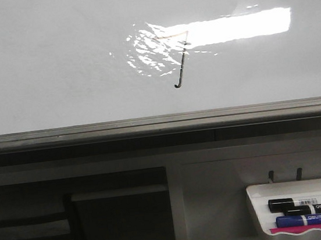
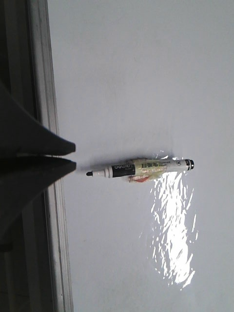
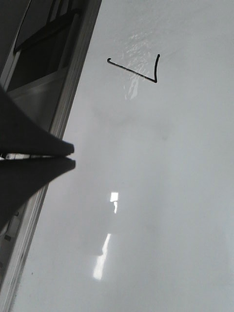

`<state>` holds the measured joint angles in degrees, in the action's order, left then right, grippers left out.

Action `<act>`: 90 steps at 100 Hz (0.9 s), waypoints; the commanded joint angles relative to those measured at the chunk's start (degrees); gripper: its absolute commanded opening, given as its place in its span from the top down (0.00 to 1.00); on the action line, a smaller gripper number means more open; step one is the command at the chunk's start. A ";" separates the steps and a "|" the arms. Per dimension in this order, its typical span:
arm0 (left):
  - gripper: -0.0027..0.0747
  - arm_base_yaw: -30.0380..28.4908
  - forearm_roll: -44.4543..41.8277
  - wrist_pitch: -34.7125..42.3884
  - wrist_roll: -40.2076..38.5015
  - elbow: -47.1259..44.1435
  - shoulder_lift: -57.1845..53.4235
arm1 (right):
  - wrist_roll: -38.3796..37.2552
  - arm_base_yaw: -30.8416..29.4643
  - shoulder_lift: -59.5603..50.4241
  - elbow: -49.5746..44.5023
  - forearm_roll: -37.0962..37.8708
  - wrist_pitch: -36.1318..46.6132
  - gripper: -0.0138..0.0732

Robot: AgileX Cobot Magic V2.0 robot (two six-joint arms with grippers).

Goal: Write number 7 on whiteboard

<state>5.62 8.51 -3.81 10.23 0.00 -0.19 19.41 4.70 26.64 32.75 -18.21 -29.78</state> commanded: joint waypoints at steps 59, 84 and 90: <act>0.99 -0.08 0.44 4.61 -0.61 -1.99 -1.76 | -0.16 -4.21 -17.78 -18.69 -0.16 21.73 0.92; 0.99 -0.08 0.44 4.61 -0.61 -1.99 -1.76 | -0.28 -7.71 -28.44 -32.81 -0.16 29.78 0.92; 0.99 -0.08 0.44 4.61 -0.61 -1.99 -1.76 | -0.28 -7.71 -28.32 -35.19 -0.16 32.71 0.92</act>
<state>5.62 8.51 -3.81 10.23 0.00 -0.19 19.41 -2.56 -0.35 -0.51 -18.21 -5.80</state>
